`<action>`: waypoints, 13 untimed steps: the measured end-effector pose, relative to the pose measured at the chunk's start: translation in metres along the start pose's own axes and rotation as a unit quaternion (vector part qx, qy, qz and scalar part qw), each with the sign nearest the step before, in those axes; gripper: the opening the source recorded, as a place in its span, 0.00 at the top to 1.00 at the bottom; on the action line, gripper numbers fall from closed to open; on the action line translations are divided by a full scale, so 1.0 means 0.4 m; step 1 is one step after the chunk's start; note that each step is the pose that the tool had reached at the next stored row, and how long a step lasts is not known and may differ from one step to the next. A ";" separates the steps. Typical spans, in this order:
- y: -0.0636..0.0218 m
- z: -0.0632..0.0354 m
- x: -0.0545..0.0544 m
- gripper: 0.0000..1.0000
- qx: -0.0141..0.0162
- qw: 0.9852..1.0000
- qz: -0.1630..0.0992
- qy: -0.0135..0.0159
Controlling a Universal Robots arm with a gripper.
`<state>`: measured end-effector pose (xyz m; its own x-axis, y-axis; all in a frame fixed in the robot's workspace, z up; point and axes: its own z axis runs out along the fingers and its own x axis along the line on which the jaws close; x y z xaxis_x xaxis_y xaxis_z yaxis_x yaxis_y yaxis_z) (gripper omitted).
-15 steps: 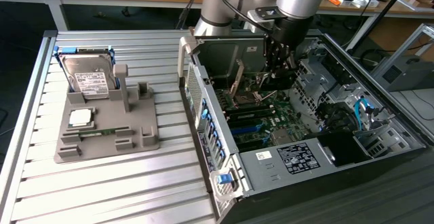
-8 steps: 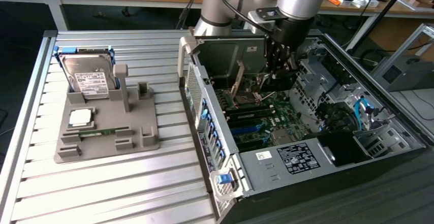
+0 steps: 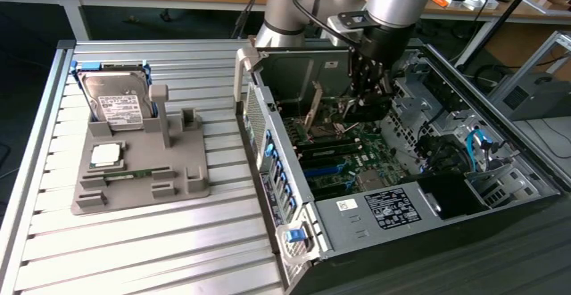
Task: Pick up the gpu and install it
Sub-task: 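Insert the gpu into the slot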
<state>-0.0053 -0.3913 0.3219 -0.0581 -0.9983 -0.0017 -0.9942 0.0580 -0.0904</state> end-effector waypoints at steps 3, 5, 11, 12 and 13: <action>0.000 0.000 0.003 0.73 0.000 1.000 0.000 0.000; 0.000 0.000 0.005 0.73 0.000 1.000 0.000 0.000; -0.001 0.000 0.013 0.73 0.000 1.000 0.000 0.001; -0.001 0.000 0.014 0.73 0.000 1.000 0.000 0.001; -0.001 0.000 0.015 0.73 0.000 1.000 0.000 0.001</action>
<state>-0.0053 -0.3974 0.3219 -0.0582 -0.9983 -0.0005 -0.9942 0.0580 -0.0906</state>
